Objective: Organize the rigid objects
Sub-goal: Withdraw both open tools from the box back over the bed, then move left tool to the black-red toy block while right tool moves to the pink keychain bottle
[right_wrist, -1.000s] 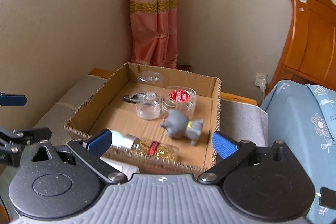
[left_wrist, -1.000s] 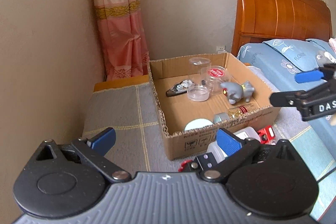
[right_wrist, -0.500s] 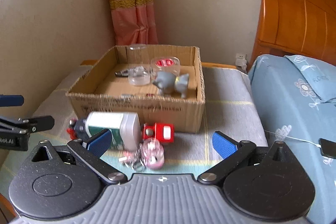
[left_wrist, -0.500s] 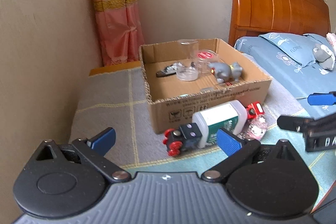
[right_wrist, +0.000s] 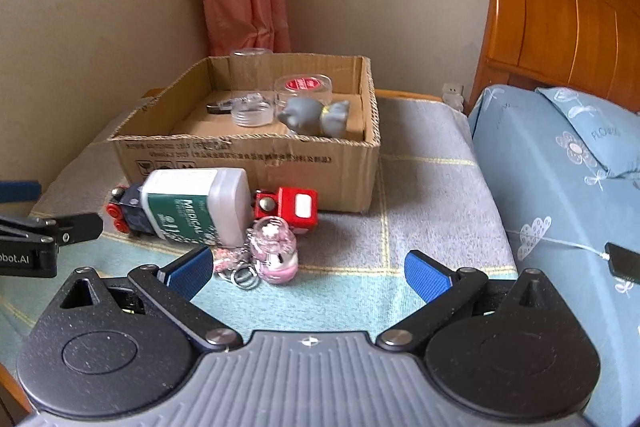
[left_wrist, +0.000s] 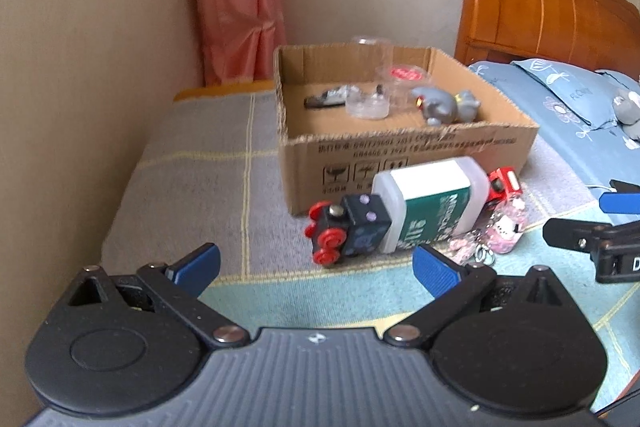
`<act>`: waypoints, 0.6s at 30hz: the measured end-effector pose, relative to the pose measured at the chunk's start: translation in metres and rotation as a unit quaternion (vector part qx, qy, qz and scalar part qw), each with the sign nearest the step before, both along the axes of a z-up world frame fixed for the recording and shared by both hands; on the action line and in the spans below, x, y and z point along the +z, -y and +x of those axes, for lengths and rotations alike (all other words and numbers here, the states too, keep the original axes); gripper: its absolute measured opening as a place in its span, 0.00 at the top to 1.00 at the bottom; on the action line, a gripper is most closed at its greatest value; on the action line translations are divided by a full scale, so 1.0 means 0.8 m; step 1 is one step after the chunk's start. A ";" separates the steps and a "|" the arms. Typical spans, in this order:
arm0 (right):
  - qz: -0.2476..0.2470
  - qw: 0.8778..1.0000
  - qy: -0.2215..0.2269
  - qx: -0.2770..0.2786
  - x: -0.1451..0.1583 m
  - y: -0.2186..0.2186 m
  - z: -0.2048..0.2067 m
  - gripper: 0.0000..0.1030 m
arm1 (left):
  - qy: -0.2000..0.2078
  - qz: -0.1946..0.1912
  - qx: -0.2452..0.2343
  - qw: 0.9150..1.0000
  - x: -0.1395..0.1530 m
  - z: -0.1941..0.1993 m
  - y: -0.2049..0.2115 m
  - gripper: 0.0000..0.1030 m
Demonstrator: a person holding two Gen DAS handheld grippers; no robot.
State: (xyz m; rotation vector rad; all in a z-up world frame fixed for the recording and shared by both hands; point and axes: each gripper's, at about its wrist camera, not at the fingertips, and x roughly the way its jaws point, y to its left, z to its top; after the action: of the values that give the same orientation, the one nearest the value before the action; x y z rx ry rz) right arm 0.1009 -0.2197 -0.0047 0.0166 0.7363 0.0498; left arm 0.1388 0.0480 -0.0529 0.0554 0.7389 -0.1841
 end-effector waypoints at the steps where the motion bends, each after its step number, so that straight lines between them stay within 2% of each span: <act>1: 0.003 1.000 -0.003 -0.002 -0.003 0.002 0.002 0.00 | -0.002 -0.002 0.002 1.000 -0.004 0.001 0.000 0.01; 7: 0.010 1.000 -0.015 -0.004 -0.017 0.002 0.022 0.00 | -0.022 0.007 0.003 1.000 -0.025 0.013 0.001 0.01; 18: 0.017 1.000 -0.024 -0.011 -0.029 -0.001 0.052 0.00 | -0.028 0.001 0.003 1.000 -0.032 0.029 -0.002 0.01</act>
State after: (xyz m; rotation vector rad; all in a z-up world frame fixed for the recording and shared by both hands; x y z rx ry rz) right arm 0.1425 -0.2187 -0.0279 0.0577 0.7823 0.0416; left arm 0.1620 0.0496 -0.0784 0.0503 0.7945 -0.1797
